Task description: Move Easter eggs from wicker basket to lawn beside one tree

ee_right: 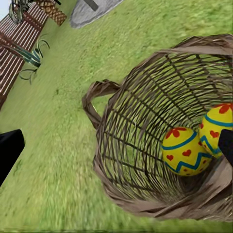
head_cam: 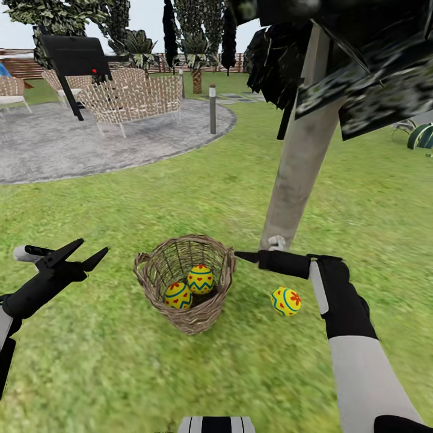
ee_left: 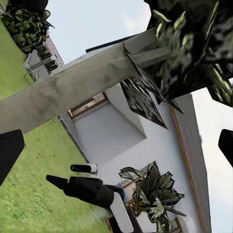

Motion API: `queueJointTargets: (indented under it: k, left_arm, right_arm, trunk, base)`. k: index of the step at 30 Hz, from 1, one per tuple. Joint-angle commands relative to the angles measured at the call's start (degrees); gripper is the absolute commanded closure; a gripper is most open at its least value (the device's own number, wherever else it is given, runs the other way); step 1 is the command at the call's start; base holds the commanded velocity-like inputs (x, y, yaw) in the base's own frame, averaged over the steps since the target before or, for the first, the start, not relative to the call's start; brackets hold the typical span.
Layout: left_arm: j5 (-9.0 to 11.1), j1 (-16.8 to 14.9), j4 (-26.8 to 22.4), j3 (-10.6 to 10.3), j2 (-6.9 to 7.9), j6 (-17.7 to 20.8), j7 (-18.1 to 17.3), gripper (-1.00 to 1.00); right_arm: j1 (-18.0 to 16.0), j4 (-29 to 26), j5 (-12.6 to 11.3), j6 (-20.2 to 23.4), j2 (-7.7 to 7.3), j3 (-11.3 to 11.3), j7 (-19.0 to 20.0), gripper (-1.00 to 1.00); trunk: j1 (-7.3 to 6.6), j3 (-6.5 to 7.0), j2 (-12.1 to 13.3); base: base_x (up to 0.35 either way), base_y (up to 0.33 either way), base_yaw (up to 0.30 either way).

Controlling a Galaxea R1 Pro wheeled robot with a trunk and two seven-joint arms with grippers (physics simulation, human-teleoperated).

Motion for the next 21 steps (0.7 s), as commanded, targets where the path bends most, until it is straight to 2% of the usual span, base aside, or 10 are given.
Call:
queueJointTargets:
  k: [1,9,21]
  left_arm:
    - [0.01,0.0,0.0,0.0,0.01,0.01,0.0,-1.0]
    - [0.01,0.0,0.06,0.0,-0.05,0.01,-0.02,-1.0]
    - [0.01,0.0,0.03,0.0,-0.07,0.0,-0.09,-1.0]
  right_arm:
    - [0.07,-0.06,-0.01,-0.03,0.03,0.41,0.0,-1.0]
    - [0.46,-0.29,-0.13,-0.06,0.08,1.08,0.08,-1.0]
    - [0.8,-0.21,-0.08,-0.06,0.1,1.09,-0.08,-1.0]
  trunk:
    - [0.0,0.0,0.0]
    - [0.0,0.0,0.0]
    - [0.0,0.0,0.0]
  base:
    - [0.0,0.0,0.27]
    - [0.0,0.0,0.135]
    - [0.0,0.0,0.269]
